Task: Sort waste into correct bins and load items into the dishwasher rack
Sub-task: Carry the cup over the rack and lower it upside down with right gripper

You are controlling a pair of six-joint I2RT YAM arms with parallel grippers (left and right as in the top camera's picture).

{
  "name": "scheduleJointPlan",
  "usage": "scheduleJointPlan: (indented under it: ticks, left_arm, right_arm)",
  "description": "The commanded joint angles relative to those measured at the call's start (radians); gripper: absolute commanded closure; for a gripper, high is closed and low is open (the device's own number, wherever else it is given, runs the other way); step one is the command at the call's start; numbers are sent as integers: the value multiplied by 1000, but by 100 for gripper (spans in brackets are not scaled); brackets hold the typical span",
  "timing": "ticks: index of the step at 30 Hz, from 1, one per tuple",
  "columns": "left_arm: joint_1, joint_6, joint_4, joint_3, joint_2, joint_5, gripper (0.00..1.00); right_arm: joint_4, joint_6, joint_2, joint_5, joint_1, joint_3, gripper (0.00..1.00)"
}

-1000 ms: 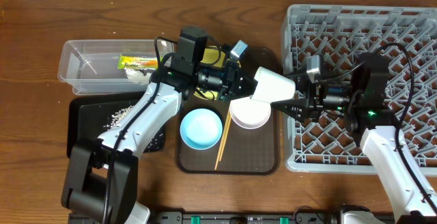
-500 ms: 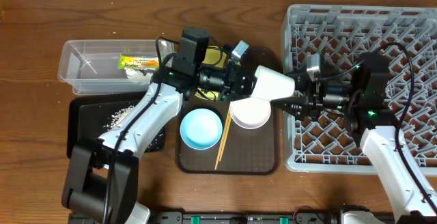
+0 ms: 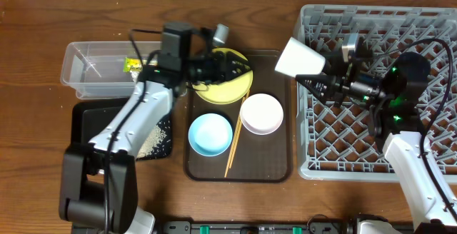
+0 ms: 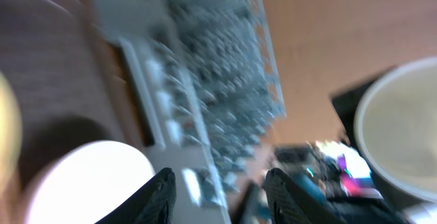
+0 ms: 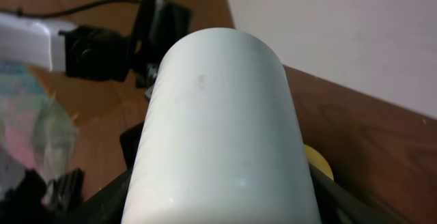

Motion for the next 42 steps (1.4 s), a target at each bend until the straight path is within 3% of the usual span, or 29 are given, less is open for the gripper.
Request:
scheduleJointPlan:
  ticks: [1,5,10,14,15,21,29,34,42]
  left_arm:
    - [63,47,-9,-1,-4,-83,54]
    - [110,104,-67,-1,-22,-83,54]
    - [121,170,-130,-1,-62,-92,54]
    - [121,228,-202,-1,-112,-167,54]
    - [121,246,-223,-1,-125,-187,54]
    - [121,333,-370,-1,-207,-324,55]
    - [121,339,-499,-1,-298,-486,55]
    - [121,338,-515,-1,-313,-491,55]
    - [121,338,-518,-1,-313,-491,55]
  right_arm:
    - [-12,108,-6,126,-27,14,51]
    - [-26,100,-6,251,-40,14,63]
    - [-27,59,-6,430,-40,20,70]
    - [-30,20,-6,615,-40,22,97]
    - [-34,8,-6,651,-40,26,99]
    - [-245,-92,-6,838,-40,124,99]
    - [-857,-157,-6,1061,-47,417,99]
    - [-1193,-166,-6,1181,-85,536,98]
    - [-1439,-158,27,1210,-213,545,99]
